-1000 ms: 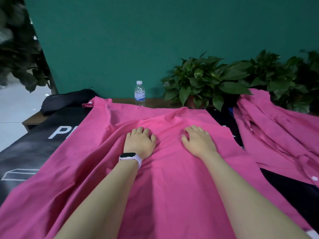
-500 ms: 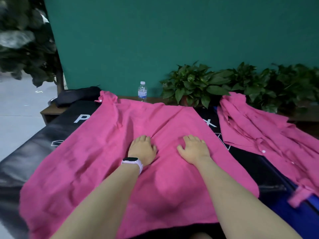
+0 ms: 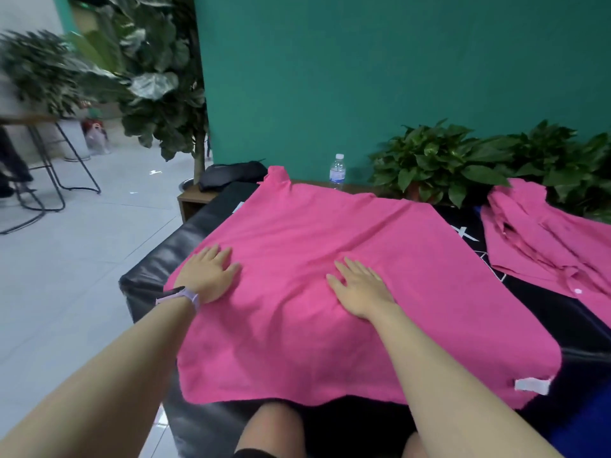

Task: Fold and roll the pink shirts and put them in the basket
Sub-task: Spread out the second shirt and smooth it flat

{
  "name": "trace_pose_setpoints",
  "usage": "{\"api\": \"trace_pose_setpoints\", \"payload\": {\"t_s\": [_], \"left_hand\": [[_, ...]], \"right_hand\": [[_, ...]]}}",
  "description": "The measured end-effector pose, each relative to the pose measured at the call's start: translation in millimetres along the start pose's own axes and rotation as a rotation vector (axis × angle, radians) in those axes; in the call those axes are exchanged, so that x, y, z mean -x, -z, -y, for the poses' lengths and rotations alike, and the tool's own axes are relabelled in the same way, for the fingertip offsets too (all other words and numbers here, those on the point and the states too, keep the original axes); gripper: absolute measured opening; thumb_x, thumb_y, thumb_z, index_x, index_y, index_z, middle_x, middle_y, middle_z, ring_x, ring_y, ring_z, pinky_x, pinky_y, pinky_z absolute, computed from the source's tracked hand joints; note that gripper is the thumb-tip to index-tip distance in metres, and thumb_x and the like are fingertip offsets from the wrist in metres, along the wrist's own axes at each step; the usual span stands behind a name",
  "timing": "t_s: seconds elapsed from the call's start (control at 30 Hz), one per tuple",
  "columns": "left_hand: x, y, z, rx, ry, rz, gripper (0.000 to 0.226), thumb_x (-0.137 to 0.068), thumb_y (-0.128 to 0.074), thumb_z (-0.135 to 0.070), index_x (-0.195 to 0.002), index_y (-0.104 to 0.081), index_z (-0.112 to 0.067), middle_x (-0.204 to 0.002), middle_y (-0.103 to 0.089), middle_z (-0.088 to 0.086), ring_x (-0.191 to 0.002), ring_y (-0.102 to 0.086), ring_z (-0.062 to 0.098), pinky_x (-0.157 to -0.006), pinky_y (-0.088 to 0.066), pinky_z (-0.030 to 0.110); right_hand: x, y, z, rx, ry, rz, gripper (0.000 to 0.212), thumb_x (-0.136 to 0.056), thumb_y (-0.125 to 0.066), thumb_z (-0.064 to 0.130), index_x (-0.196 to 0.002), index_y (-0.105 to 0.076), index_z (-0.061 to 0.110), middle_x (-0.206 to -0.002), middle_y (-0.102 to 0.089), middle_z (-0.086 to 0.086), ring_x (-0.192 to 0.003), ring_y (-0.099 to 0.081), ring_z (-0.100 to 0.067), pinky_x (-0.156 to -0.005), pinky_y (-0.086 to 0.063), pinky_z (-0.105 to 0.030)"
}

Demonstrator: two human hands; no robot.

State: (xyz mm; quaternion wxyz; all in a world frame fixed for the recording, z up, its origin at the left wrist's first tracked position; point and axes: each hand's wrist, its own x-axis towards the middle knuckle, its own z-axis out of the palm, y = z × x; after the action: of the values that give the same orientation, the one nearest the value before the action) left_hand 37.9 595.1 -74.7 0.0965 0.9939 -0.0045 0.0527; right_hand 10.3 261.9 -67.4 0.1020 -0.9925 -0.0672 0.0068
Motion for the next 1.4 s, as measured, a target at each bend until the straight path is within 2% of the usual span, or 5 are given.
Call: {"api": "trace_pose_setpoints", "payload": {"t_s": [0.23, 0.33, 0.5, 0.8, 1.4], "left_hand": [[21, 10, -2, -0.051, 0.155, 0.054, 0.074, -0.101, -0.02, -0.061, -0.161, -0.012, -0.018, -0.168, -0.004, 0.008, -0.155, -0.004, 0.025, -0.126, -0.006, 0.042], [16, 14, -25, -0.059, 0.249, 0.101, 0.091, -0.092, -0.021, -0.078, -0.161, -0.01, -0.018, -0.168, -0.003, 0.012, -0.155, -0.003, 0.032, -0.125, -0.005, 0.046], [-3, -7, -74, -0.059, 0.149, 0.088, 0.1, -0.08, -0.016, -0.089, -0.161, -0.009, -0.03, -0.168, -0.002, 0.009, -0.154, 0.002, 0.037, -0.122, -0.001, 0.054], [-89, -14, -79, -0.099, 0.144, 0.081, 0.097, -0.08, -0.016, -0.09, -0.159, -0.015, -0.033, -0.168, -0.009, 0.006, -0.153, -0.009, 0.034, -0.121, -0.007, 0.054], [-269, -39, -86, -0.101, 0.133, 0.097, 0.098, -0.081, -0.021, -0.09, -0.16, -0.01, -0.033, -0.168, -0.004, 0.005, -0.154, -0.005, 0.03, -0.123, -0.006, 0.051]], "right_hand": [[3, 3, 0, 0.02, -0.014, 0.011, 0.071, -0.101, -0.017, 0.067, -0.162, -0.013, 0.031, -0.17, -0.005, 0.003, -0.156, -0.001, -0.017, -0.126, 0.001, -0.038], [3, 3, -6, 0.036, -0.145, -0.074, 0.079, -0.098, -0.02, 0.071, -0.163, -0.01, 0.027, -0.17, -0.002, -0.006, -0.156, 0.003, -0.024, -0.126, 0.003, -0.043], [-17, 1, -19, 0.061, -0.224, 0.0, 0.086, -0.093, -0.017, 0.077, -0.163, -0.007, 0.027, -0.17, -0.001, -0.007, -0.156, 0.0, -0.028, -0.126, 0.0, -0.045], [-89, 5, -42, 0.063, -0.221, -0.001, 0.087, -0.091, -0.015, 0.078, -0.163, -0.006, 0.029, -0.17, 0.001, -0.003, -0.156, 0.002, -0.023, -0.126, 0.002, -0.042], [-261, 11, -80, 0.102, -0.2, -0.006, 0.087, -0.091, -0.017, 0.079, -0.162, -0.01, 0.03, -0.17, 0.001, -0.001, -0.157, 0.002, -0.022, -0.126, -0.002, -0.042]]}}
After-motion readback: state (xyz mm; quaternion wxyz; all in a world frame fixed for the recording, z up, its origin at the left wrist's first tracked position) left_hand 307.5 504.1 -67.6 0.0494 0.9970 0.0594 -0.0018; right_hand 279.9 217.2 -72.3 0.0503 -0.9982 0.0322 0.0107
